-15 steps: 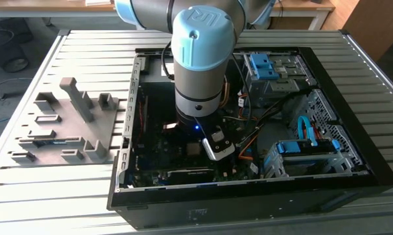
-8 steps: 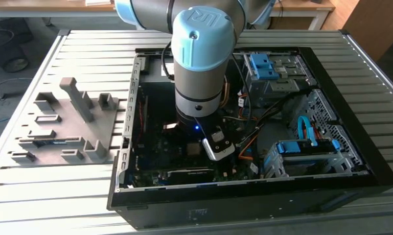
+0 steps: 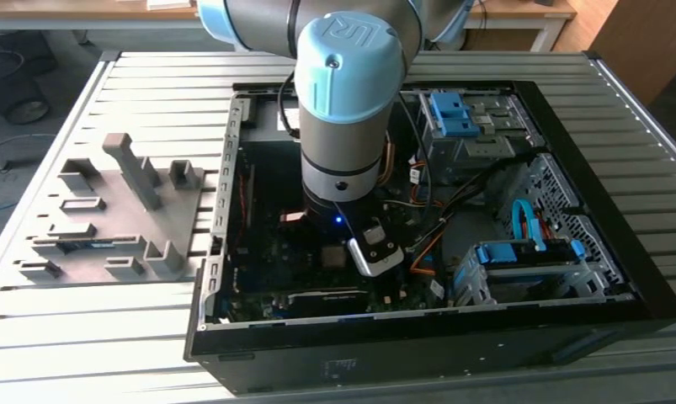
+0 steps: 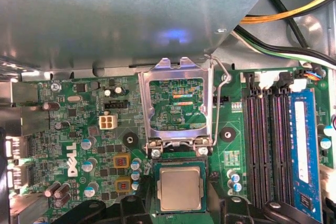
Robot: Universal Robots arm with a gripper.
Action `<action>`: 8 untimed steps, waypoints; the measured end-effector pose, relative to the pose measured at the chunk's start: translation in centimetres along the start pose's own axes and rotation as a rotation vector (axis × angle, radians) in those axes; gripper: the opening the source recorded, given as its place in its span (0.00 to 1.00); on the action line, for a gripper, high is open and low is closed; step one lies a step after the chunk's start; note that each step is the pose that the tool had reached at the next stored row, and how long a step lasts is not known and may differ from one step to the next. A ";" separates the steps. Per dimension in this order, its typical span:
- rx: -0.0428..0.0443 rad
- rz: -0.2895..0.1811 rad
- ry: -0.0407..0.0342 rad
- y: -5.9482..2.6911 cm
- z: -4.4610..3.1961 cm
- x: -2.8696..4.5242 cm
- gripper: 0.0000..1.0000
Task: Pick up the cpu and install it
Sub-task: 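Place the cpu into insertion slot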
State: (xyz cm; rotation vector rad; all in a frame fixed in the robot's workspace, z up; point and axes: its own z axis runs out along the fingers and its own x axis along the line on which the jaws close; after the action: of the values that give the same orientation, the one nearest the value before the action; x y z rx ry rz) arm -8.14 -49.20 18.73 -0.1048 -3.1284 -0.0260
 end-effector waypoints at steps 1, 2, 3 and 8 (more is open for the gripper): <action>0.0000 0.000 0.0000 0.00 0.00 0.00 0.55; 0.0001 0.000 0.0000 0.00 0.00 0.00 0.55; 0.0002 0.000 0.0000 0.00 0.00 0.00 0.55; 0.0001 0.000 0.0000 0.01 -0.49 0.00 0.55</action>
State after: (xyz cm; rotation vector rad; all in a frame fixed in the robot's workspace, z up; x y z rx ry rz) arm -8.13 -49.20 19.22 -0.1046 -3.1284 -0.0259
